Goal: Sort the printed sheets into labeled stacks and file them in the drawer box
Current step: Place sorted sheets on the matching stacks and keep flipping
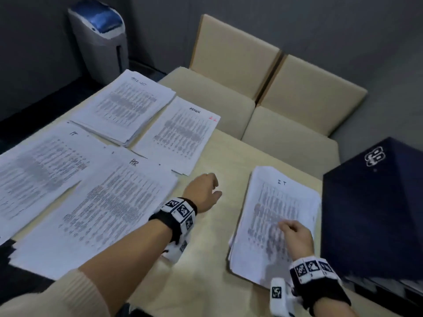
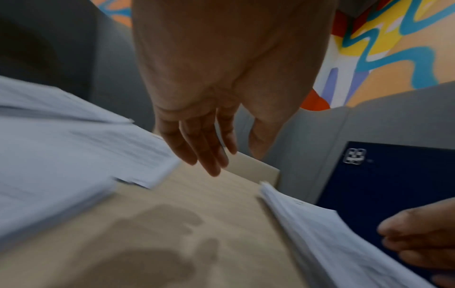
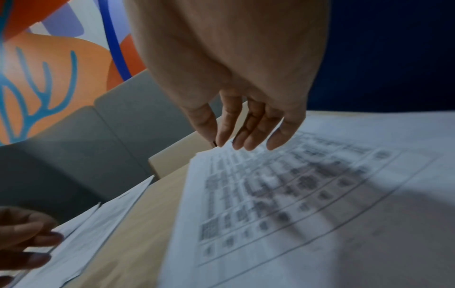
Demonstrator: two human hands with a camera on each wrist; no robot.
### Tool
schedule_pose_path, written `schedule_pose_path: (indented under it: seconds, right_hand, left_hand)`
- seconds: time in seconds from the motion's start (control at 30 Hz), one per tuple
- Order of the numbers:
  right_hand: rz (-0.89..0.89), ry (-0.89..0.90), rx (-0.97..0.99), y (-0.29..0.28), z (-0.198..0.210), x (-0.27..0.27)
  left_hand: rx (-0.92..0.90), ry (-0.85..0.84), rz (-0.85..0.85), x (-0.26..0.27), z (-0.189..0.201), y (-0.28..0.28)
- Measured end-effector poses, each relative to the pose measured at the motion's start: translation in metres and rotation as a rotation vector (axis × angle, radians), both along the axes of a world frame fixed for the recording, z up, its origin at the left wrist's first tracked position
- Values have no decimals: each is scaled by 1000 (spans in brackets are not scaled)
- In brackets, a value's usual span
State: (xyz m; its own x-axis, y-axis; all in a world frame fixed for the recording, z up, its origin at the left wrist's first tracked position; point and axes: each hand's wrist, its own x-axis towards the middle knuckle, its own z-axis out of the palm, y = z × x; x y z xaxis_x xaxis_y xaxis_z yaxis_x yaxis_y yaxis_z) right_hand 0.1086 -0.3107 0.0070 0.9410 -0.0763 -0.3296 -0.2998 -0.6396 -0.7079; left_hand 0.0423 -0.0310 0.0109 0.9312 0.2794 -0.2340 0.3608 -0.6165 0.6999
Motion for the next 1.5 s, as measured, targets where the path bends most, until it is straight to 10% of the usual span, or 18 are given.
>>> schedule_pose_path:
  seconds: [0.43,0.8,1.5]
  right_hand:
    - [-99,22,-118,-96,-46,72]
    - [0,20,-48,-83,-45,75]
    - [16,-75,212,-91,-18,41]
  left_hand:
    - [170,210,155,64,-36,-150]
    - [217,212,412,58,-33,-123]
    - [237,160,242,65,-42,-96]
